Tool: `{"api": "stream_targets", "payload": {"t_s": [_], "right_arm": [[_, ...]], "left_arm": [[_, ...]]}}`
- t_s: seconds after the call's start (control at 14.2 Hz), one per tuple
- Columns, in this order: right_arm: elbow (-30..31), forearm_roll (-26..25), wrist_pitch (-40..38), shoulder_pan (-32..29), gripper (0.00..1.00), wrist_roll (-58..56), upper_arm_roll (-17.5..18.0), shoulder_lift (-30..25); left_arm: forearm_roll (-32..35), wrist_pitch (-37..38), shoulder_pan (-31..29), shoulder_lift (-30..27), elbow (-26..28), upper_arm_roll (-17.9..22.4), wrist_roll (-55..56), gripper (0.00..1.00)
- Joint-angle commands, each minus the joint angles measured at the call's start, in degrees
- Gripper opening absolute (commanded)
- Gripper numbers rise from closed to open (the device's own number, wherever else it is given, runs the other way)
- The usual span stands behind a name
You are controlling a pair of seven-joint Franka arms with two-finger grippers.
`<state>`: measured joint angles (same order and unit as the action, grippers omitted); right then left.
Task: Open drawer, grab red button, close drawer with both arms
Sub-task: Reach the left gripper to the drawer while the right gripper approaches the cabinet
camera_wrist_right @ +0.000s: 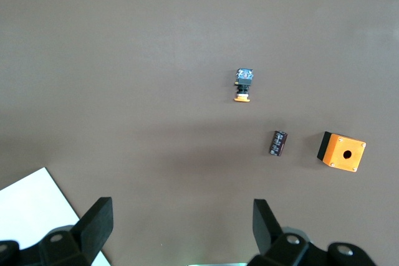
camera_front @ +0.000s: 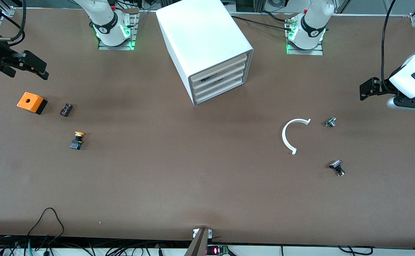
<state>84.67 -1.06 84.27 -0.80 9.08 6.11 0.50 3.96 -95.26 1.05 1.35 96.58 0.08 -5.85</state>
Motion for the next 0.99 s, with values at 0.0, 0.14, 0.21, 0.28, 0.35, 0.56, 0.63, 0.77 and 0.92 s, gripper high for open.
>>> {"api": "stream_targets", "payload": {"t_s": [0.0,0.14,0.21,0.28,0.35,0.56,0.63,0.77,0.92], "right_arm": [[1.71,-0.43,0.19,-1.04,0.99,1.19,0.92,-1.81],[0.58,-0.87,-0.16,-1.04,0.99,1.37,1.1,-1.38],[0.32,-0.87,-0.51,-0.96,0.99,1.55,1.1,-0.95],[0.66,-1.13,0.27,-0.87,0.99,0.77,1.1,-0.77],[0.67,-1.65,-0.15,-1.04,0.99,-0.63,0.93,0.19],[1.46,-2.27,-1.12,-0.78,0.99,-1.17,1.1,0.55],[1.37,-1.32,-1.3,-0.6,0.99,-1.08,1.27,2.47],[1.37,-0.09,-0.95,0.36,0.99,1.36,1.45,5.02],[1.37,2.72,0.36,0.45,0.99,6.81,1.45,7.66]], "left_arm": [[-0.97,-0.1,-0.34,-0.56,0.63,-0.08,-1.09,1.0],[-0.97,-0.1,-0.34,-0.56,0.63,-0.08,-1.09,1.0],[-0.97,-0.01,-0.34,-0.56,0.71,-0.08,-1.09,1.0],[-0.97,0.34,-0.34,-0.65,0.98,-0.08,-1.09,1.0],[-1.06,1.56,-0.08,-0.56,1.07,-0.17,-1.09,1.0],[-9.54,2.8,0.36,0.84,3.34,-1.05,-1.35,1.0],[-17.85,2.89,0.36,2.24,4.48,-1.05,-1.44,1.0],[-28.87,2.63,1.32,4.79,6.68,-1.48,-6.16,1.0],[-36.71,2.45,2.46,9.79,7.13,-1.93,-13.36,0.99]]}}
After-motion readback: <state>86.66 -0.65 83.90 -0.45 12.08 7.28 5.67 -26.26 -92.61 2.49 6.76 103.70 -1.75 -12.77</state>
